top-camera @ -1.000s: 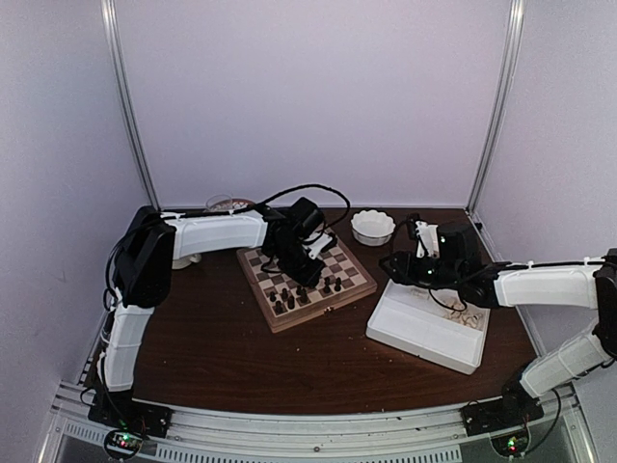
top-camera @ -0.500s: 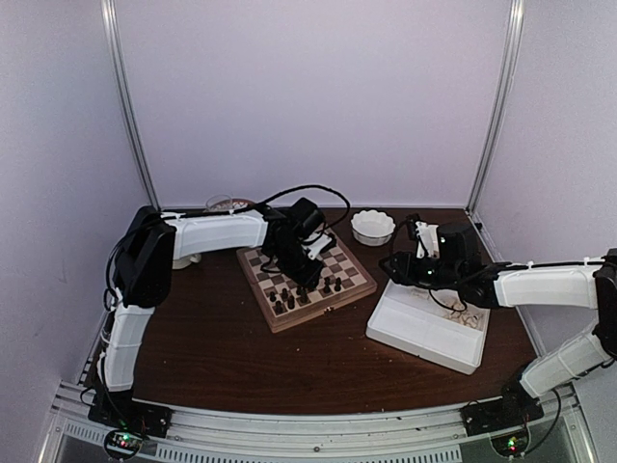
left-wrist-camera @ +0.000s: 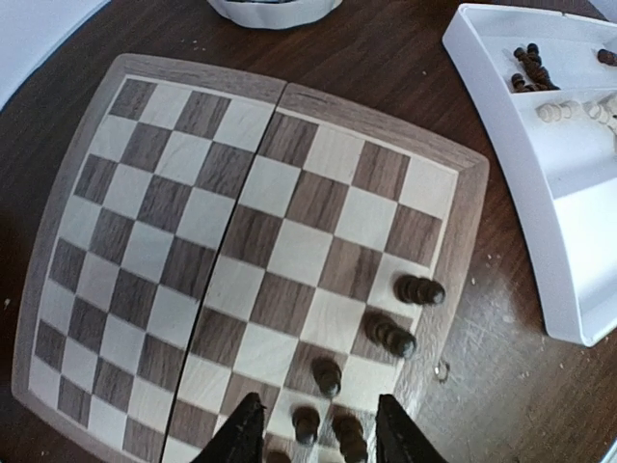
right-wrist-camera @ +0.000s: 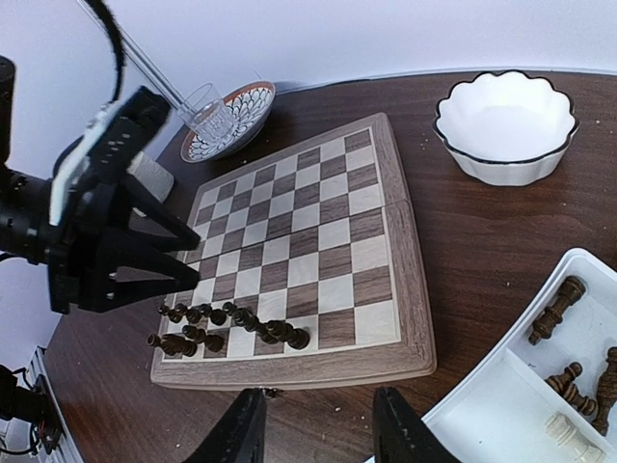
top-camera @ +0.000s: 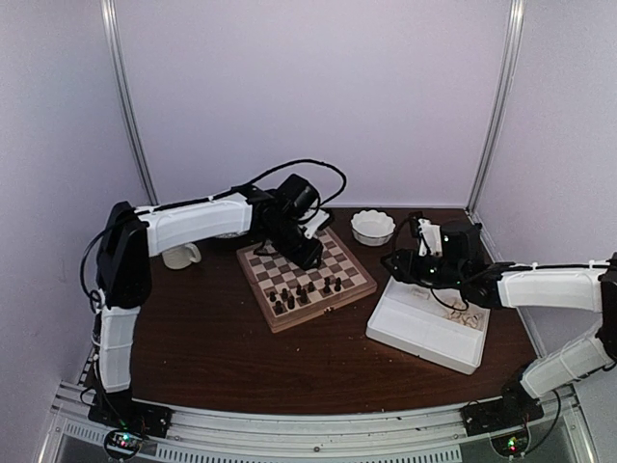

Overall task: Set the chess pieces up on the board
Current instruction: Pick up the chess pile from the storage box.

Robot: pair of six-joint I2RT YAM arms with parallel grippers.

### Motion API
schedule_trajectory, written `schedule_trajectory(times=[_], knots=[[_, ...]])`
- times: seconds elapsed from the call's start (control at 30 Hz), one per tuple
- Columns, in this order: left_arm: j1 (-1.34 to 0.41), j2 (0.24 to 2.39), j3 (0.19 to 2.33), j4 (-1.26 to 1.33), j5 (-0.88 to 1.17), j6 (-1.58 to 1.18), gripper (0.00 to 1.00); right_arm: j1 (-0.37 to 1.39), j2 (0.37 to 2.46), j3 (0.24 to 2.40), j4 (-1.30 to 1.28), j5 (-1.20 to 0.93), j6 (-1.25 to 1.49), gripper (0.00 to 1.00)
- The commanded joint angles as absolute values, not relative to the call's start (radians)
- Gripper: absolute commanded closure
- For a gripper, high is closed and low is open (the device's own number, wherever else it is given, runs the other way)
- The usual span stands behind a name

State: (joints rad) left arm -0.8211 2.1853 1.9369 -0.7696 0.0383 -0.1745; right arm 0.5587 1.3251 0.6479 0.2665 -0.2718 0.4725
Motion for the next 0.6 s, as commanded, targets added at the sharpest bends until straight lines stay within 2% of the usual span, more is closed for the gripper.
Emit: schedule_trajectory(times=[0.0, 0.2, 0.3, 0.37, 0.4, 0.57], knots=[[-0.83, 1.929, 1.694, -0.593, 0.015, -0.2, 0.59, 0.561, 1.296, 0.635, 0.279, -0.245, 0.451, 0.6], [-0.833, 1.591, 1.2, -0.253, -0.141, -0.244, 0.35, 0.559, 1.291, 0.677, 0.127, -0.105, 0.427, 0.59], [-0.834, 1.439, 1.004, -0.112, -0.213, -0.263, 0.2, 0.548, 1.331, 0.733, 0.012, 0.003, 0.411, 0.59], [-0.833, 1.36, 0.898, -0.045, -0.243, -0.27, 0.06, 0.529, 1.362, 0.759, -0.039, 0.043, 0.409, 0.59], [-0.833, 1.311, 0.848, 0.006, -0.265, -0.273, 0.03, 0.517, 1.379, 0.767, -0.049, 0.048, 0.413, 0.6], [-0.832, 1.145, 0.607, 0.182, -0.455, -0.323, 0.02, 0.451, 1.476, 0.779, -0.014, 0.004, 0.454, 0.6]])
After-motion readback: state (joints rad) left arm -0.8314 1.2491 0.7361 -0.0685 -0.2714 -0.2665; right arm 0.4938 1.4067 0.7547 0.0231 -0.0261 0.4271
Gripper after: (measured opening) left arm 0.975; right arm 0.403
